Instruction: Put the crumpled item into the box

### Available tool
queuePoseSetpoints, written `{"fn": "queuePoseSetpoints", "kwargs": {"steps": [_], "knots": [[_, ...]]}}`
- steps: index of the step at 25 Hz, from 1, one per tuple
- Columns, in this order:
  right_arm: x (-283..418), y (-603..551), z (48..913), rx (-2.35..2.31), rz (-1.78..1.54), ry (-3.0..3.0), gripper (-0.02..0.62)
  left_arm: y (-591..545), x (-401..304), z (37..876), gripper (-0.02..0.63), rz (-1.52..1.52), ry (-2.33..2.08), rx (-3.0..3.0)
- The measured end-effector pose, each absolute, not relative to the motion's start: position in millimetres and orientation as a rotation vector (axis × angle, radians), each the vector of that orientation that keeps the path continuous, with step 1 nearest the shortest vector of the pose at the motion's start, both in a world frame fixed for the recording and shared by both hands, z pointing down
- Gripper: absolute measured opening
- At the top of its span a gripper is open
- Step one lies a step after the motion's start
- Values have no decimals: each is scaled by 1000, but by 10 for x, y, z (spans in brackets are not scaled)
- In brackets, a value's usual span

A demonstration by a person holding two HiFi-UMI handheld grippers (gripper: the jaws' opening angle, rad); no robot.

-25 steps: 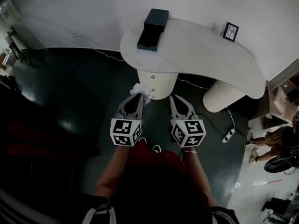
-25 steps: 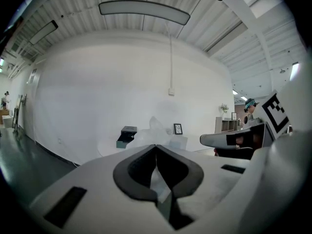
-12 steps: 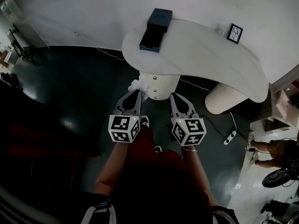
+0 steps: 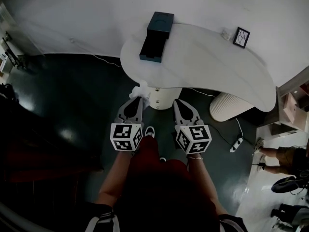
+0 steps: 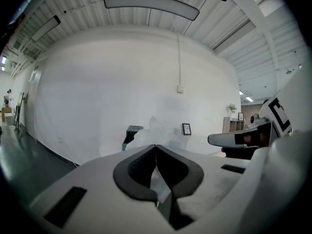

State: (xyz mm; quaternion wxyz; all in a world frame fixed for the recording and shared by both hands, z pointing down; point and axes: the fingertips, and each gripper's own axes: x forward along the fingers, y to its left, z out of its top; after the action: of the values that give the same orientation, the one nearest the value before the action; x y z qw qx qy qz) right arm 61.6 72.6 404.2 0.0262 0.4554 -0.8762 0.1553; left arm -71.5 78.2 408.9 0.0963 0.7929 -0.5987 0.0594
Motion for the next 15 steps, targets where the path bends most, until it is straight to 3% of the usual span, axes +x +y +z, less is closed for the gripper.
{"fn": "queuePoseSetpoints", "kwargs": {"steps": [15], "knots": [[168, -333, 4180, 1421, 502, -2640, 15, -316, -1105, 4251, 23, 177, -1704, 2340]]}}
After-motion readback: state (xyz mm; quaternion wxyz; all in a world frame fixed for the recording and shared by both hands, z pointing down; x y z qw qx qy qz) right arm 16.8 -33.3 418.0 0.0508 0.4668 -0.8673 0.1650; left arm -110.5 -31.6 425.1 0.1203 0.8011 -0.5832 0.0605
